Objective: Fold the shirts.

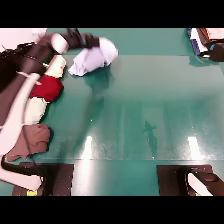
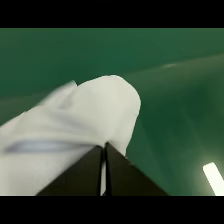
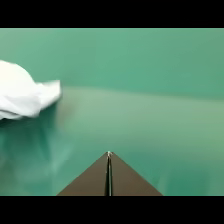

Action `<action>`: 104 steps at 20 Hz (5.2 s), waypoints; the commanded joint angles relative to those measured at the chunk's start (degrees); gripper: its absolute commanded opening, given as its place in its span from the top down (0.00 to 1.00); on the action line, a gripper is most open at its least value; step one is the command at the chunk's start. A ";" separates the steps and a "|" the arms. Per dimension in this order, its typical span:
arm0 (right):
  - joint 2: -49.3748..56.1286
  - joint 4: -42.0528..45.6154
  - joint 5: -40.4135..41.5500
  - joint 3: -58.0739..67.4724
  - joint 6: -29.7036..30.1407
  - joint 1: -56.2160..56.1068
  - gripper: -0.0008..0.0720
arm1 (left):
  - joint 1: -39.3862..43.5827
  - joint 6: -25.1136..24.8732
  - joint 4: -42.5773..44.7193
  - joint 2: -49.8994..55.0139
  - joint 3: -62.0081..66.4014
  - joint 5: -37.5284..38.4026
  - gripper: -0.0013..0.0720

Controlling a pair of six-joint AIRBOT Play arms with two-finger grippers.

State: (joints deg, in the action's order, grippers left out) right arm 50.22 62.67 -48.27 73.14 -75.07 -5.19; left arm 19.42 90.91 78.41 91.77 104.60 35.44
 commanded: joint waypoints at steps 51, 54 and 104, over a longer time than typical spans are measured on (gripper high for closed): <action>-4.68 0.28 -12.72 0.00 0.04 1.29 0.97 | -14.49 -3.08 -24.48 -20.52 -33.03 20.09 0.95; 2.60 0.20 -22.86 -0.07 -2.23 1.70 0.97 | -19.21 -3.13 -19.74 -25.24 -26.62 21.05 0.95; 20.35 13.40 -24.37 14.75 -14.80 -18.56 0.97 | -19.76 -5.88 -22.25 -29.03 -8.74 32.68 0.95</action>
State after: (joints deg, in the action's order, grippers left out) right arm 64.97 75.77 -73.63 94.72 -87.77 -22.96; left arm -0.30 85.17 53.69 58.06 103.92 65.45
